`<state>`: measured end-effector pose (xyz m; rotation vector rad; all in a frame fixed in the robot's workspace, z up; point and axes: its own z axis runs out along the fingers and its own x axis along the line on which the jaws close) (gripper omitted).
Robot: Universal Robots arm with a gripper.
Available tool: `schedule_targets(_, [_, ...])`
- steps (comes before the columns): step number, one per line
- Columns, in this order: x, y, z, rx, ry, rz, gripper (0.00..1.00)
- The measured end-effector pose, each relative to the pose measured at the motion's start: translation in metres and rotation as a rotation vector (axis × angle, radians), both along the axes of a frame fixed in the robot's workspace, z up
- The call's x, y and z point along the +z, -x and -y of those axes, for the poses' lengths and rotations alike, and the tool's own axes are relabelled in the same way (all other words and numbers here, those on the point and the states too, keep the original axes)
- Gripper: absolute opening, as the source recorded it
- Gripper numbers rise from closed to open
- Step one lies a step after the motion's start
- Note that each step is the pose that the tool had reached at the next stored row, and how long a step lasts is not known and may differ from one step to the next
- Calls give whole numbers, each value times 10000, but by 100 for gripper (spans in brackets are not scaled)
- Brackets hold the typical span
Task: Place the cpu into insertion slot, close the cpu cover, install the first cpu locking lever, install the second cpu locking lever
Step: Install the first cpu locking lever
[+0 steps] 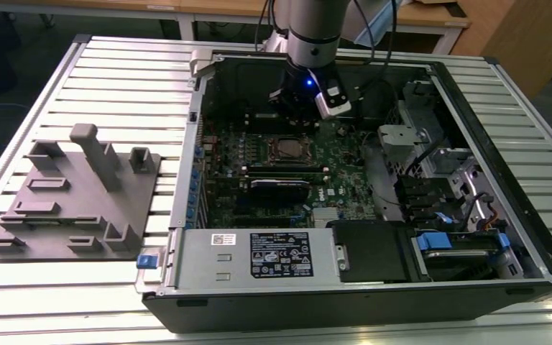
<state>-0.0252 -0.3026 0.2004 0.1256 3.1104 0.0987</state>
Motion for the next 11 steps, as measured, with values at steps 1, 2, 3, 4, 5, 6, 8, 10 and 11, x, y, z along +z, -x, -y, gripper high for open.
schedule_targets(1, [0,0,0,-3,1,0,10])
schedule_targets(2, [1,0,0,-8,11,0,10])
schedule_targets(3, [1,0,0,-16,20,0,10])
schedule_targets(4, [0,0,0,-24,31,-1,10])
schedule_targets(5, [0,0,0,-34,38,-2,10])
schedule_targets(6, [0,0,0,-42,42,-2,10])
schedule_targets(8, [-2,0,0,-54,47,-2,10])
schedule_targets(10, [-5,0,0,-65,51,-1,10])
schedule_targets(11, [-6,0,0,-70,55,-1,10])
